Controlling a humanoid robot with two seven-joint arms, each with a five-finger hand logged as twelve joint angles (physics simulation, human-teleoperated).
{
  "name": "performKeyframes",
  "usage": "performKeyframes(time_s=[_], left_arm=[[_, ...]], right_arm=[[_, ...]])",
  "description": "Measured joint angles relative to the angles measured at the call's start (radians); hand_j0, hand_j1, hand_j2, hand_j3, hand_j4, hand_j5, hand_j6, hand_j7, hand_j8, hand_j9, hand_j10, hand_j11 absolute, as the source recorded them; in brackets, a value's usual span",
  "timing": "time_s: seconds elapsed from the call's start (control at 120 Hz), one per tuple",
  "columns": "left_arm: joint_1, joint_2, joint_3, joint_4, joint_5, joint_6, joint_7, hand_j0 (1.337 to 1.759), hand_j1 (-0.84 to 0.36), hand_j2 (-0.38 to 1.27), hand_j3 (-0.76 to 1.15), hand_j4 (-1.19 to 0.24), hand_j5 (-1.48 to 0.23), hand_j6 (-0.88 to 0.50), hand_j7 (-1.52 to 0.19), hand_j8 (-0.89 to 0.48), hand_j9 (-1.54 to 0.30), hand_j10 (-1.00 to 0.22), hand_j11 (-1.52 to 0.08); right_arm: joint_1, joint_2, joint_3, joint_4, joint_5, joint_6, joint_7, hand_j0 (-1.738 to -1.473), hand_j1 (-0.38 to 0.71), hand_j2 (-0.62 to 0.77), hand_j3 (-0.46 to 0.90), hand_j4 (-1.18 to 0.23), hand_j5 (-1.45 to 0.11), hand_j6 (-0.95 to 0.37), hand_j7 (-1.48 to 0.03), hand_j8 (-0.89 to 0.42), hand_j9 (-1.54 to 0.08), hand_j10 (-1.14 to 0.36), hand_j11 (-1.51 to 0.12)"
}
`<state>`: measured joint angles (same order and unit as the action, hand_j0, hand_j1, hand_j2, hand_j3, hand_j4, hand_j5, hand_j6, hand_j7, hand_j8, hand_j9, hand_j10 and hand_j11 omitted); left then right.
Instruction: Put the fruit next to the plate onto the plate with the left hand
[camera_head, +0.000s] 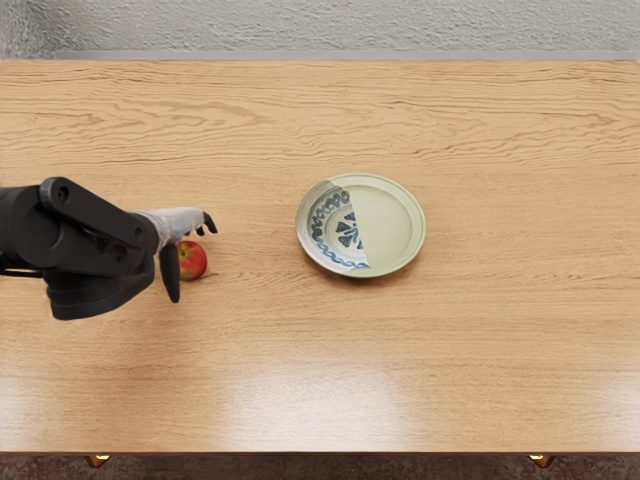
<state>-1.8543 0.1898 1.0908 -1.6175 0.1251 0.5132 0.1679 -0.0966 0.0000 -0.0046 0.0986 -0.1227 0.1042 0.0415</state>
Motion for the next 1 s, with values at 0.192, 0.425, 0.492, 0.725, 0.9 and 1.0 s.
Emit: performKeyframes(time_s=[0.192, 0.425, 0.492, 0.725, 0.9, 1.0], left_arm=[[0.007, -0.008, -0.01, 0.021, -0.001, -0.002, 0.0, 1.658, 0.05, 0.05, 0.0, -0.25, -0.32, -0.25, -0.32, -0.25, -0.32, -0.25, -0.32], [0.037, -0.017, -0.02, 0.051, -0.001, 0.007, 0.001, 1.658, 0.04, 0.05, 0.0, -0.25, -0.33, -0.25, -0.33, -0.25, -0.33, -0.25, -0.33], [0.039, -0.017, -0.021, 0.057, -0.001, 0.007, 0.001, 1.658, 0.03, 0.05, 0.0, -0.27, -0.34, -0.27, -0.34, -0.27, -0.34, -0.27, -0.34], [0.05, -0.017, -0.021, 0.065, -0.001, 0.008, 0.001, 1.658, -0.04, 0.06, 0.0, -0.32, -0.42, -0.32, -0.42, -0.32, -0.42, -0.32, -0.42], [0.05, -0.017, -0.023, 0.065, 0.0, 0.005, 0.0, 1.658, -0.1, 0.08, 0.0, -0.38, -0.49, -0.38, -0.49, -0.38, -0.49, -0.38, -0.49], [0.052, -0.017, -0.026, 0.064, 0.0, 0.004, 0.001, 1.658, -0.14, 0.08, 0.0, -0.41, -0.53, -0.41, -0.53, -0.41, -0.53, -0.41, -0.53]], right_arm=[[0.0, 0.0, 0.0, 0.0, 0.0, 0.0, 0.0, -1.658, -0.31, -0.01, 0.0, -0.04, -0.05, -0.04, -0.05, -0.04, -0.05, -0.04, -0.05], [0.0, 0.0, 0.0, 0.0, 0.0, 0.0, 0.0, -1.658, -0.31, -0.01, 0.0, -0.04, -0.05, -0.04, -0.05, -0.04, -0.05, -0.04, -0.05], [0.0, 0.0, 0.0, 0.0, 0.0, 0.0, 0.0, -1.658, -0.31, -0.01, 0.0, -0.04, -0.05, -0.04, -0.05, -0.04, -0.05, -0.04, -0.05], [0.0, 0.0, 0.0, 0.0, 0.0, 0.0, 0.0, -1.658, -0.31, -0.01, 0.0, -0.04, -0.05, -0.04, -0.05, -0.04, -0.05, -0.04, -0.05], [0.0, 0.0, 0.0, 0.0, 0.0, 0.0, 0.0, -1.658, -0.31, -0.01, 0.0, -0.04, -0.05, -0.04, -0.05, -0.04, -0.05, -0.04, -0.05], [0.0, 0.0, 0.0, 0.0, 0.0, 0.0, 0.0, -1.658, -0.31, -0.01, 0.0, -0.04, -0.05, -0.04, -0.05, -0.04, -0.05, -0.04, -0.05]])
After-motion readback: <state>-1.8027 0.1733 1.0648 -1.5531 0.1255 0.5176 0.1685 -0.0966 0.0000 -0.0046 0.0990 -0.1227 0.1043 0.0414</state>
